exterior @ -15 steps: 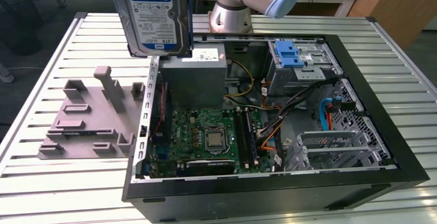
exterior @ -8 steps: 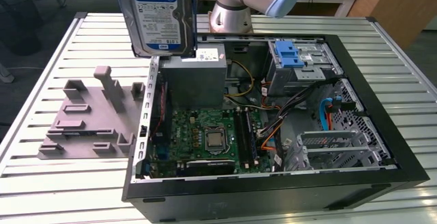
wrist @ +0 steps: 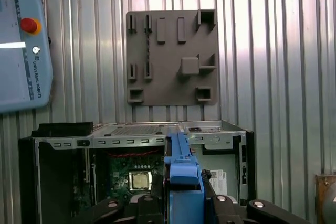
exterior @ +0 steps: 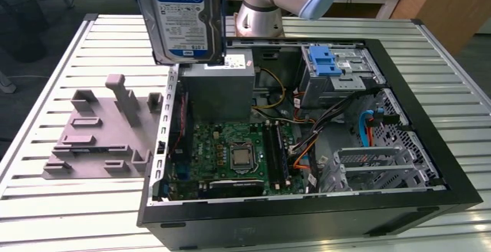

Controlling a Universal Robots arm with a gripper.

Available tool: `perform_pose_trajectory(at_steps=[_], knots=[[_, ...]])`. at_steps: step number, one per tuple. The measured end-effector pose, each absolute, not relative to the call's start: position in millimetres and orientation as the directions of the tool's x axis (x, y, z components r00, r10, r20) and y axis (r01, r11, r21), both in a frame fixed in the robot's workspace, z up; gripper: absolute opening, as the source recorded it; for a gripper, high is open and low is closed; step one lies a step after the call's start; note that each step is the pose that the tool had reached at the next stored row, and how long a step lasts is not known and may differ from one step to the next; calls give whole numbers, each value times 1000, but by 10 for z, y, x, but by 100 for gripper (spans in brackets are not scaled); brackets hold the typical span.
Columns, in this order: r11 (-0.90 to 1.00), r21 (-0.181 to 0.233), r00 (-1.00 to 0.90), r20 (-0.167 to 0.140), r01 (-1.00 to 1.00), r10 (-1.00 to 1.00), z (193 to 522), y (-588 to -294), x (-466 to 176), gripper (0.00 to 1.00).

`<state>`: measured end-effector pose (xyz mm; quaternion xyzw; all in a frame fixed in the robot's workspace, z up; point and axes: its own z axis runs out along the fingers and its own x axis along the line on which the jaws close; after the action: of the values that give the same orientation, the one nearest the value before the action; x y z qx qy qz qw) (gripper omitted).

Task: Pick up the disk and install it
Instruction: 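Pick up the disk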

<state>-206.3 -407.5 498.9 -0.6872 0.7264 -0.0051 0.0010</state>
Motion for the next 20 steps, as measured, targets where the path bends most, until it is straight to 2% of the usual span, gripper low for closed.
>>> perform_pose_trajectory(at_steps=[20], knots=[[55, -9, -56, 6, -998, -998, 4975, -4076, -1811, 36]])
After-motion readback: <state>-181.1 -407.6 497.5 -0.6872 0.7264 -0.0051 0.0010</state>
